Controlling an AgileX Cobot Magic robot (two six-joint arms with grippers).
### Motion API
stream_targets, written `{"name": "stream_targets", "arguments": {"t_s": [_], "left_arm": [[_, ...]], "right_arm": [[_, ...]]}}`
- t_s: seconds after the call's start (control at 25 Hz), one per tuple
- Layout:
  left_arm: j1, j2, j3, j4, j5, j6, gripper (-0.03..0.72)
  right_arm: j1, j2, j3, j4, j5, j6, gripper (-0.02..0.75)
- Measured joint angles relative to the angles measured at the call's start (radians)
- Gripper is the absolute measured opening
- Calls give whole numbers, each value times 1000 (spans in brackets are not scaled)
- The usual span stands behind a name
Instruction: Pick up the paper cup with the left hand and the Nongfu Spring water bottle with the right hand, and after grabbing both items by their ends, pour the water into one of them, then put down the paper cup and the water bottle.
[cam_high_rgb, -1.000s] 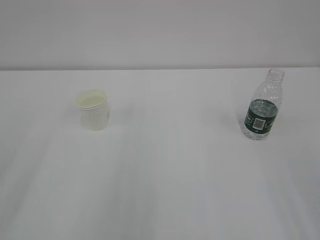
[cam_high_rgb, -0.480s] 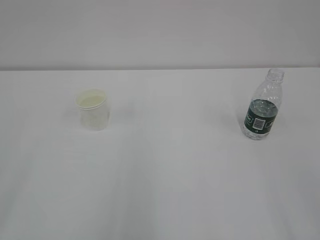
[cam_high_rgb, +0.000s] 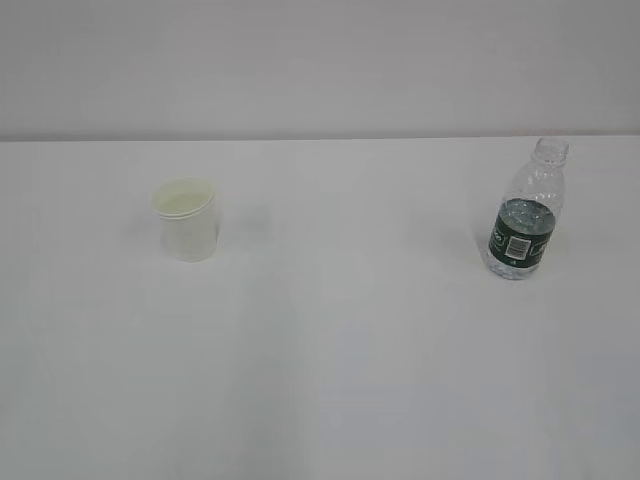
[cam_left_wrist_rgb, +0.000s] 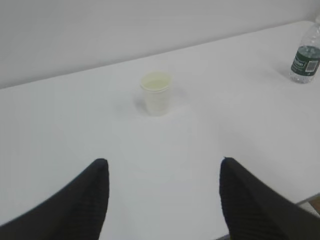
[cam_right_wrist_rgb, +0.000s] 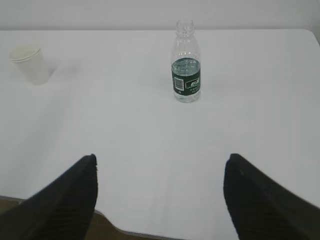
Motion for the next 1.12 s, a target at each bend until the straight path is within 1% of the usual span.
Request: {"name": "stream_targets", "arguments": {"t_s": [0.2,0.4,0.56,0.68,0.84,1.12], "left_arm": [[11,-7,-3,0,87,-21,492],[11,-8,-3,0,182,-45,478],[11,-14,-3,0,193,-47,474],[11,-14,-3,19,195,-47,464],[11,-14,-3,52,195,-47,453],[11,-14,24,58,197,-47,452]], "right_arm": [[0,0,0,0,15,0,587],[0,0,0,-22,69,-2,587],[0,0,0,-72,74,-28,588],[0,0,0,-102,74,-38,588],[0,0,26,-113,74,-40,588],[0,0,77,-120,76,-42,587]]}}
